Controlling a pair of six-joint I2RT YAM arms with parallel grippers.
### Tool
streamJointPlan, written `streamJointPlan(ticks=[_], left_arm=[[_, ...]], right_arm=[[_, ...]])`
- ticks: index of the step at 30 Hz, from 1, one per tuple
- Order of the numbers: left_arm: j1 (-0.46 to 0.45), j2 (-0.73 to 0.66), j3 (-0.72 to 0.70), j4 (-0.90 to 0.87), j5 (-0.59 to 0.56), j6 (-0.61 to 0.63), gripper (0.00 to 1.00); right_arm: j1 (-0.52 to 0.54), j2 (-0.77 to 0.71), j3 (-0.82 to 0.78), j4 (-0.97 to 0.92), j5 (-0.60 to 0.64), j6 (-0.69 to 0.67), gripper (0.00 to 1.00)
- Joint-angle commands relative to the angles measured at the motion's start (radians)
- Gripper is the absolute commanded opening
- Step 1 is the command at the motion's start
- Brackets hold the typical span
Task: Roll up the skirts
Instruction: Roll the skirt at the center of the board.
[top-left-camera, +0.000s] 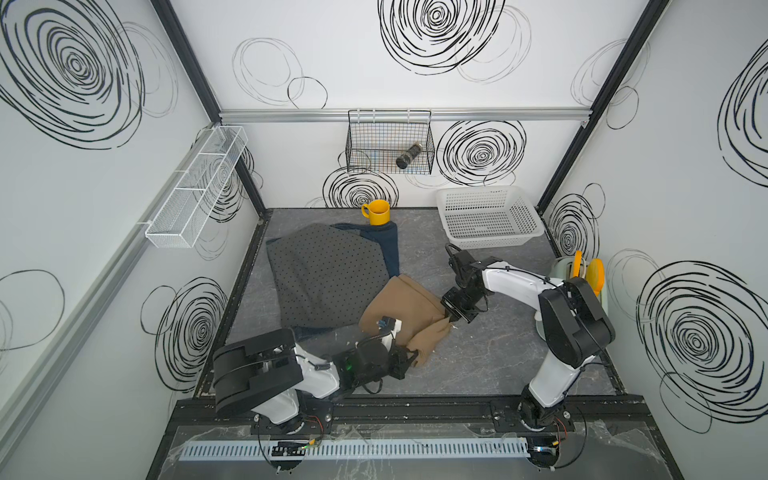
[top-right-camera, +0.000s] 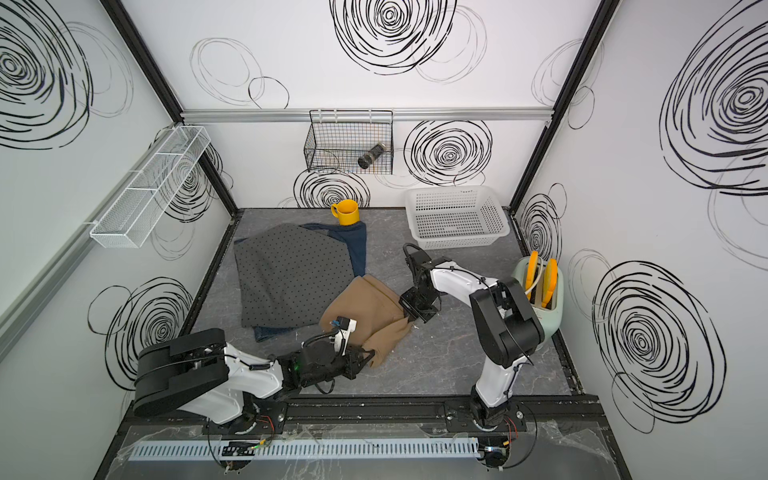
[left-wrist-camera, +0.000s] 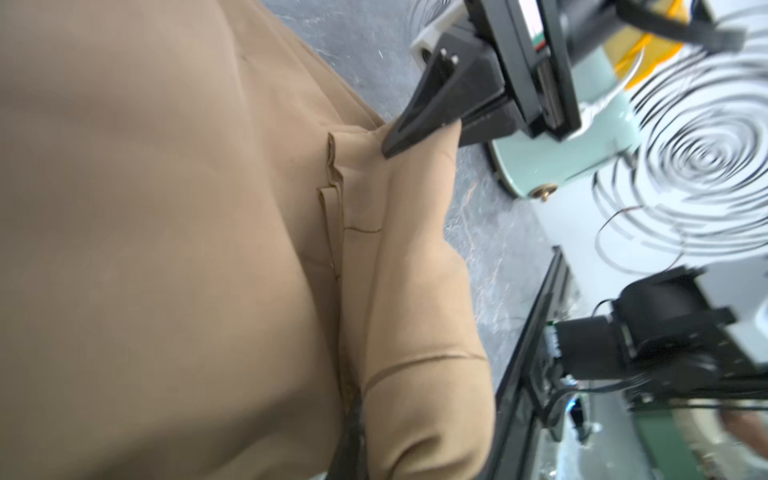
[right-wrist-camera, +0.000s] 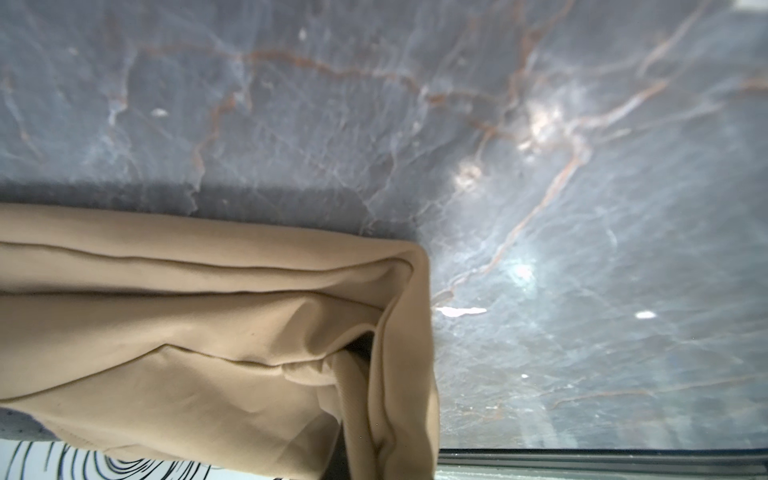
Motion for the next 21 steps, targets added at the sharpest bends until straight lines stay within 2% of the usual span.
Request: streamJointPlan(ticks=[1, 7, 10, 13, 15, 21], left_arm=[[0.006, 0.046, -0.025, 0.179, 0.067, -0.161, 0.0], [0.004, 0.069, -0.021, 0.138, 0.095, -0.239, 0.0], [-0.001, 0.052, -0.016, 0.058, 0.084, -0.271, 0.0], [-0.008, 0.051, -0.001, -0.012, 0.072, -0.293, 0.0], [-0.007, 0.057, 0.008, -0.056, 0.065, -0.307, 0.0], [-0.011, 0.052, -0.009, -0.071, 0.037, -0.342, 0.0]], right_arm=[[-0.02, 0.02, 0.02, 0.013, 0.054, 0.032, 0.01], [-0.033, 0.055, 0.04, 0.018, 0.059, 0.023, 0.04], [-0.041, 0.068, 0.055, 0.016, 0.072, 0.012, 0.06], [-0.047, 0.078, 0.074, 0.015, 0.08, -0.009, 0.19], [-0.05, 0.075, 0.086, 0.012, 0.102, -0.022, 0.25], [-0.065, 0.03, 0.086, 0.043, 0.151, -0.112, 0.53]])
